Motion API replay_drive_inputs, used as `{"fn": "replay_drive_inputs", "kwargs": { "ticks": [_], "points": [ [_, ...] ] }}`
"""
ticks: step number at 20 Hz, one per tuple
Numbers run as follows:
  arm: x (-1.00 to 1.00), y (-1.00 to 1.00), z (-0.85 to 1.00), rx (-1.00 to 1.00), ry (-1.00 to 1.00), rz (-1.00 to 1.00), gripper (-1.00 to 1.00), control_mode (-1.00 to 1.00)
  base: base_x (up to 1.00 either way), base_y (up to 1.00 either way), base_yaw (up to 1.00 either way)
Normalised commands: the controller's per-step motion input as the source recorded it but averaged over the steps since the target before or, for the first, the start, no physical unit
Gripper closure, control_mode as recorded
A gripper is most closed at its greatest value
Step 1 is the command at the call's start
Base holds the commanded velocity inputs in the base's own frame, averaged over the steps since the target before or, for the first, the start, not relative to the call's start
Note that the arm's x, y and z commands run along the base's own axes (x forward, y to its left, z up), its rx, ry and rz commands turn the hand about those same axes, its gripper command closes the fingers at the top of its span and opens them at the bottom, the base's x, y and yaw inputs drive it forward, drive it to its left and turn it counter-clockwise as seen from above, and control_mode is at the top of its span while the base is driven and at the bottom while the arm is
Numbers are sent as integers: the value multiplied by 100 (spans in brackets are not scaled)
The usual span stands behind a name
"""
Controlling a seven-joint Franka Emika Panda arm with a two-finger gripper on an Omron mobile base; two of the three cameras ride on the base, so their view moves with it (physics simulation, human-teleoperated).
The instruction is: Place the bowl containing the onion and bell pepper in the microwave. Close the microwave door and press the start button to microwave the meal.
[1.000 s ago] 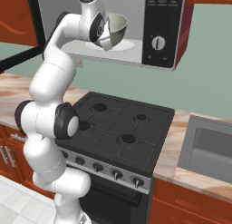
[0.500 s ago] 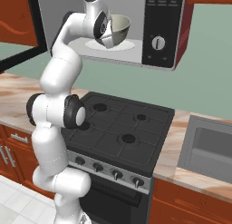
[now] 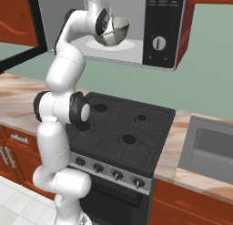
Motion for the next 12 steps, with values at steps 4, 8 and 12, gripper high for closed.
{"fn": "replay_drive_inputs", "kwargs": {
  "ticks": [4,8,12],
  "points": [
    [-16,0,-18,0,-21,-2,-100,-100,0,0,0],
    [-19,0,-18,0,-35,0,-100,-100,0,0,0],
    [-49,0,-16,-1,-35,0,-100,-100,0,0,0]
  ]
}}
